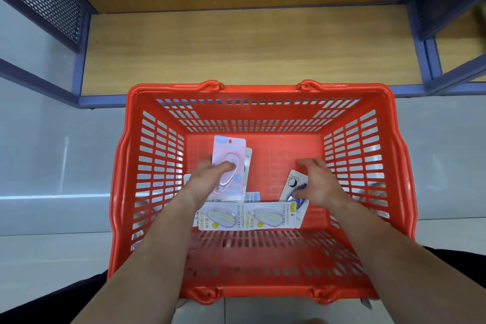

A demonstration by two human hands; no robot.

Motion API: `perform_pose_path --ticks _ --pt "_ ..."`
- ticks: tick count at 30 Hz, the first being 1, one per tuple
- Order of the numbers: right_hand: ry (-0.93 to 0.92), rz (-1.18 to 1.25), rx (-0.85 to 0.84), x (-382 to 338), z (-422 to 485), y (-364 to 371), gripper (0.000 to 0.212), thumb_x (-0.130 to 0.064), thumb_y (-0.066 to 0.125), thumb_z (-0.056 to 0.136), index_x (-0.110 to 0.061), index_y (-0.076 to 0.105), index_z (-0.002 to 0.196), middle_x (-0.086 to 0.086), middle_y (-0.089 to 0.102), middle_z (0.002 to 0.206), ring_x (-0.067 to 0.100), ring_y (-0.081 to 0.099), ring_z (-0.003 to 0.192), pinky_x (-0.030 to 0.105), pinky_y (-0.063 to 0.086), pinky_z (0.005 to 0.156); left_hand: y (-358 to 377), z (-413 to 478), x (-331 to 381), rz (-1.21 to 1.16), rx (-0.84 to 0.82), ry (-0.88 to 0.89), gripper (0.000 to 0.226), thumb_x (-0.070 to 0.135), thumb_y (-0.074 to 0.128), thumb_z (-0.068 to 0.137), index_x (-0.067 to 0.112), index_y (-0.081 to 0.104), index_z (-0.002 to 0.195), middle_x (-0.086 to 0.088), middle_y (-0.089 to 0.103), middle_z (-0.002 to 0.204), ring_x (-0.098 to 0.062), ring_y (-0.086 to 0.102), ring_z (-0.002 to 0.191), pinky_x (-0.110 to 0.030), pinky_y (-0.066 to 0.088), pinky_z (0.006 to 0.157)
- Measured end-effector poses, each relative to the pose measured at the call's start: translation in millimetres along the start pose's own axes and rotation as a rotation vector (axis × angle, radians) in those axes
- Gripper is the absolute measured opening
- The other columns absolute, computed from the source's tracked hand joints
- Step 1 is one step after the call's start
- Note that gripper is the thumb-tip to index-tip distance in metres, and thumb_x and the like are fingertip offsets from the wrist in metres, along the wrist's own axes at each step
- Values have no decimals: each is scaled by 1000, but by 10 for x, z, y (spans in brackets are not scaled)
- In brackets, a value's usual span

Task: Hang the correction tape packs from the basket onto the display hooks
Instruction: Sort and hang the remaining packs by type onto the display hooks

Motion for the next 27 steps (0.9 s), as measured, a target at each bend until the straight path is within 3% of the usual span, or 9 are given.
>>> perform_pose_path --ticks 3,6,9,12,16,19,21,23,27 --pt "11 -23 8 11 59 -1 91 -26 96 63 -19 50 141 6 58 135 28 56 124 33 47 100 59 0 25 10 -18 7 44 39 79 72 25 71 113 -2 78 108 -27 73 104 -51 56 98" --pt "-43 -26 -37 -114 47 -42 54 -26 94 63 -28 65 108 -4 73 106 22 66 105 27 45 78 80 13 34 -10 -24 2 32 32 78 82 25 69 112 1 76 109 -22 70 105 -39 54 91" --pt "-135 141 -1 -295 -33 -153 32 -18 89 70 -27 60 79 -11 69 83 17 66 82 22 40 60 97 -45 95 -24 -50 12 43 38 77 74 26 71 115 2 78 108 -23 72 106 -48 53 101" --pt "-119 497 102 -391 -106 -390 30 -13 86 80 -20 59 92 -5 69 84 15 64 76 17 44 61 85 -148 209 -97 -46 31 44 33 80 75 24 70 117 -2 77 111 -26 72 108 -51 52 104" --pt "-92 807 160 -470 -268 -595 48 -17 94 70 -28 54 95 8 68 106 16 65 79 29 52 66 34 -379 383 -218 10 35 62 31 81 61 17 67 120 -7 77 109 -30 73 105 -53 55 99" --pt "-90 979 135 -482 -488 -598 58 -17 97 61 -32 62 106 15 69 119 27 71 96 40 60 79 -44 -598 524 -248 33 67 72 36 85 56 18 65 122 -10 74 117 -31 72 108 -57 54 100" --pt "-99 1110 101 -492 -666 -634 47 -4 88 74 -15 67 115 20 71 117 31 70 95 40 59 76 -89 -707 585 -241 33 105 74 41 85 54 21 65 123 -10 73 120 -33 70 112 -61 51 103" --pt "-97 1241 46 -570 -878 -662 36 -6 80 82 -5 68 116 21 72 109 31 69 88 36 56 71 -87 -898 664 -227 17 122 73 42 87 53 24 67 120 -7 73 120 -33 68 115 -62 48 106" --pt "-182 1383 -14 -1014 -1386 -832 32 -21 76 85 -13 72 116 10 78 105 24 73 87 41 55 80 52 -1455 980 -211 -50 194 67 37 84 56 24 67 120 -7 72 122 -30 69 114 -56 51 104"
Point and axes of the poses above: each hand's wrist, its own z-axis towards the middle knuckle, its own y-axis out of the palm, x = y × z, the point moved 8 cm from there along z, towards the middle knuckle
